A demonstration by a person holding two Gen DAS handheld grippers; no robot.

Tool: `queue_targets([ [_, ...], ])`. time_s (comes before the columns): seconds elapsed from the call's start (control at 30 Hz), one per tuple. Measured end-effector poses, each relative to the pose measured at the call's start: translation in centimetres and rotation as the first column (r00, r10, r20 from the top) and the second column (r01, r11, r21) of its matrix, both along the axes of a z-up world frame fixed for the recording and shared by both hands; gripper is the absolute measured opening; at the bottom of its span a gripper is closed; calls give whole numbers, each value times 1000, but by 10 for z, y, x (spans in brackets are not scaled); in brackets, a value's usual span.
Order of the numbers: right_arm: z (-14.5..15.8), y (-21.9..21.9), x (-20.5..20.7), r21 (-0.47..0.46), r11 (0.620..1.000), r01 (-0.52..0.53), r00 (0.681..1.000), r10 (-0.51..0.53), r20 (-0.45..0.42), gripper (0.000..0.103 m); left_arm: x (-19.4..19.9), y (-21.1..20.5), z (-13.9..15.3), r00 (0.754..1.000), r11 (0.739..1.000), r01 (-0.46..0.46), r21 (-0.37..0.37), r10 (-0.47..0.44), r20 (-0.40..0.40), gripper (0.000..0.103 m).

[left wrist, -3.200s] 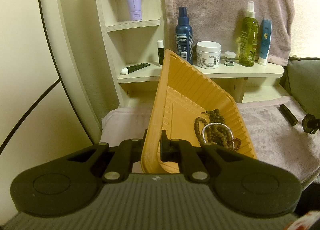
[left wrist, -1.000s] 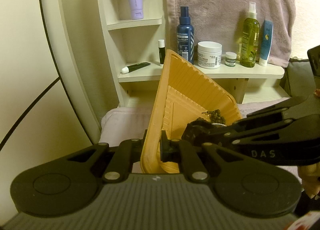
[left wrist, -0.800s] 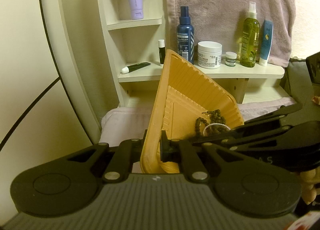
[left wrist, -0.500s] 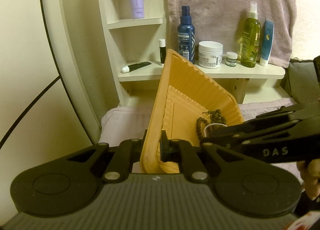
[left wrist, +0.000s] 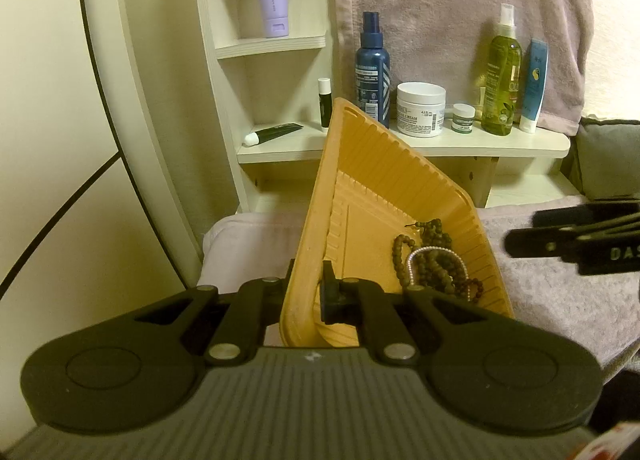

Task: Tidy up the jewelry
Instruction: 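Open the right gripper and move it back over the black cylinder, then grasp the black cylinder upright on the towel with the right gripper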

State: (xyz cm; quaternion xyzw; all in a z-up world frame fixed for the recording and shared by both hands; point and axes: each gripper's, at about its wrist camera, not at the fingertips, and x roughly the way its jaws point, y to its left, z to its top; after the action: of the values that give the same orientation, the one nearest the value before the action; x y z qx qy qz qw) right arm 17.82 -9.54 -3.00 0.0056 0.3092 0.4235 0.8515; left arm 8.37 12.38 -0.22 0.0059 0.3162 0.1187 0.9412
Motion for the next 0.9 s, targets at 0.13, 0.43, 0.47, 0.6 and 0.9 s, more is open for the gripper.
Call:
queue_targets([
  [0.13,-3,-24,2,-24,998,66,998,-66,-11,66,0,0,0,1000,1000,0,1,0,0,7],
  [0.43,-12,-72,2,-85,970,226,974,-224,36,73,1,0,1,1000,1000,2,4,-2,-1,7],
  [0.47,-14,-78,2,-97,964,248,969,-245,42,73,1,0,2,1000,1000,2,5,-2,-1,7],
  [0.6,-28,-97,5,-167,932,321,947,-313,69,74,1,-1,2,1000,1000,2,6,-2,-1,7],
  [0.9,-51,-135,25,-217,869,445,894,-442,66,74,1,-3,4,1000,1000,5,12,-4,-3,7],
])
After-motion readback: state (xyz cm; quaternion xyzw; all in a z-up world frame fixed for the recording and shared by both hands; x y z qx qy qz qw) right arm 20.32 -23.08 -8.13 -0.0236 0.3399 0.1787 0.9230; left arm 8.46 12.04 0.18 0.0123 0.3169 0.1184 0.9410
